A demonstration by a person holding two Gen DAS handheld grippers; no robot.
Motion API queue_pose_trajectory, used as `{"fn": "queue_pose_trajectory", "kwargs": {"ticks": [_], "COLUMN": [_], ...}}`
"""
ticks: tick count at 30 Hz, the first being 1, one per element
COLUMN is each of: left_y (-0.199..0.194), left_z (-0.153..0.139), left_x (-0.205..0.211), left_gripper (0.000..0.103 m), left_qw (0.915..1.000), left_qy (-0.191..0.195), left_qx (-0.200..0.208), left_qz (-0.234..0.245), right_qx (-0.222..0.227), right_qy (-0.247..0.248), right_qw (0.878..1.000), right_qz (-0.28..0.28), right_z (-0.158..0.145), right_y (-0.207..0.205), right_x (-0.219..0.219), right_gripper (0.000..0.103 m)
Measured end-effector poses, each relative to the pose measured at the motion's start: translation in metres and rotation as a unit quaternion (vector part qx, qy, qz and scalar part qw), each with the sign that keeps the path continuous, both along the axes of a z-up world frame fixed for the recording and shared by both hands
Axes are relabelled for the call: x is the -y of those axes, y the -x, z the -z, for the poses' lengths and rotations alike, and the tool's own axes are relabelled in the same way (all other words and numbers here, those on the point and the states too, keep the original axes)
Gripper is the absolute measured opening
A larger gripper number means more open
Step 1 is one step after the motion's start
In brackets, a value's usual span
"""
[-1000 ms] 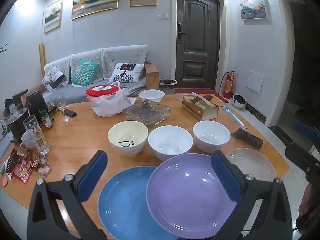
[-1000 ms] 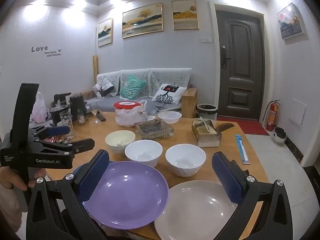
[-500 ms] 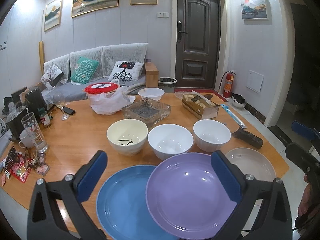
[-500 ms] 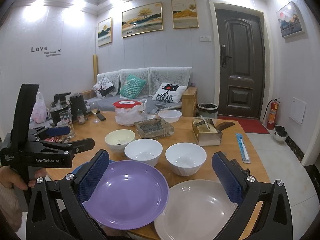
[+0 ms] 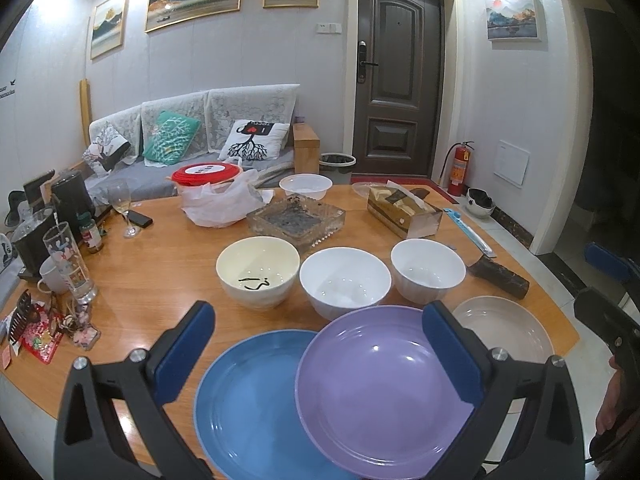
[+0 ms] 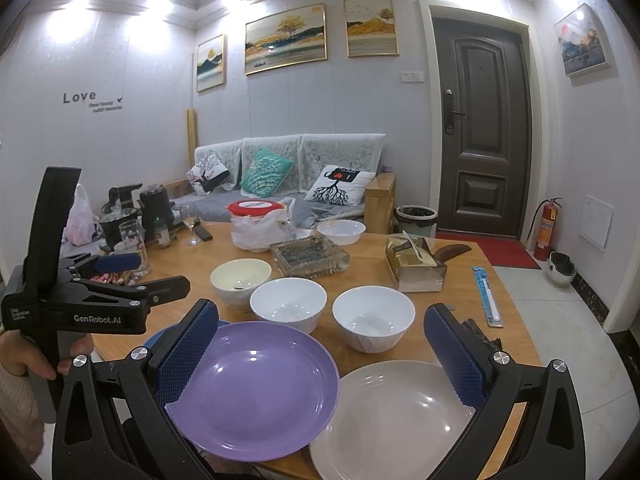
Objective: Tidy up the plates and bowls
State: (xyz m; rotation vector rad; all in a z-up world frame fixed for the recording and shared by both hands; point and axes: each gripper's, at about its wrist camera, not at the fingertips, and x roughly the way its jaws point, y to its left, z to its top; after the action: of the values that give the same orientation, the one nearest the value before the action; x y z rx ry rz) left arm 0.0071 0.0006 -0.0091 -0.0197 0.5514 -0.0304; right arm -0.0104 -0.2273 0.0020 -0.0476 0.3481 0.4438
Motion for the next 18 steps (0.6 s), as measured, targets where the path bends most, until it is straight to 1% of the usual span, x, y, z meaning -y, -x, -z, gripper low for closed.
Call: {"fn": "queue_pose_trajectory", "kwargs": {"ticks": [18], "left_y": [-0.0001], "left_z": [-0.0006], "left_x": [0.0002], "left_gripper": [0.103], "left_qw": [1.0], "left_qy": [0.001], "left_qx": [0.001], "left_qz": [0.0], "right_qx": [0.0], "right_qy": [0.0], "right_qw": [1.0], "right_qz": [0.0], "right_z": [-0.0004], "right_y": [0.0009], "right_x": [0.0004], "right_gripper": [0.102]}}
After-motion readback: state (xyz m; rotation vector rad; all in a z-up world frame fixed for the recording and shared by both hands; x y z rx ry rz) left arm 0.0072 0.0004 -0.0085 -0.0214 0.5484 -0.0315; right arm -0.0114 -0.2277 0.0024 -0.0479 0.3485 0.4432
